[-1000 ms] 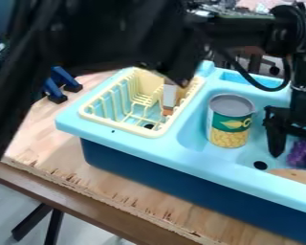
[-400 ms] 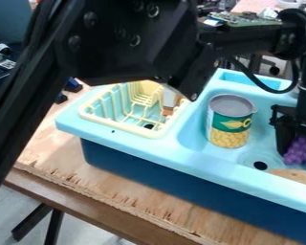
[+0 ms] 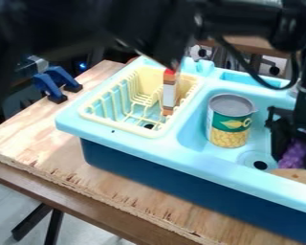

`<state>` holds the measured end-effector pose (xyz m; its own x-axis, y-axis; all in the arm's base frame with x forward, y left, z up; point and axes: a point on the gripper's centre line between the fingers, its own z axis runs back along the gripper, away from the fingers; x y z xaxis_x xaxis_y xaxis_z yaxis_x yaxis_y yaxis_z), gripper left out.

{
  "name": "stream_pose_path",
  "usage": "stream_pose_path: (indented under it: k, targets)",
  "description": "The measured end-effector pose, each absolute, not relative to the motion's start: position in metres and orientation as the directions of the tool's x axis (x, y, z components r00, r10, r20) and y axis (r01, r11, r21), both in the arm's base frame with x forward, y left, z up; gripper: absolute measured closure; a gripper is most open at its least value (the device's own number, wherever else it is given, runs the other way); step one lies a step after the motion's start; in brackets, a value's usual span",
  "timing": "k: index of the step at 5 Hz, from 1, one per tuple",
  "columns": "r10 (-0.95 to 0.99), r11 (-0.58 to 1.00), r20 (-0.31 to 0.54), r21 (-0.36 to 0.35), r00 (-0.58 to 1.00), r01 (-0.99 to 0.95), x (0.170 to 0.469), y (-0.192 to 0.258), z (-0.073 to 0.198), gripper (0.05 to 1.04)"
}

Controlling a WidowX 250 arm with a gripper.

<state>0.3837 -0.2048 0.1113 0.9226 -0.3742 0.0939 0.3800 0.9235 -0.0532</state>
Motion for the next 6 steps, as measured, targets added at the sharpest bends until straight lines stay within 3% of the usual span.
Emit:
stream_pose_path:
  k: [1,2,4,5,6]
  targets:
    - [-0.386,0.911,0.218,-0.06,0.896,0.408,0.373,-0.205,0.139,0.324]
    - [-0.396,0.909,0.292,-0.009,0.871,0.417,0.354,-0.192,0.163,0.324]
    - [-0.257,0.966,0.237,0.031,0.937,0.257,0.281,-0.118,0.202,0.324]
    - [-0.114,0.993,0.252,0.013,0.961,0.114,0.253,-0.081,0.218,0.324]
    - [0.024,1.0,0.288,0.001,0.957,-0.025,0.244,-0.046,0.231,0.324]
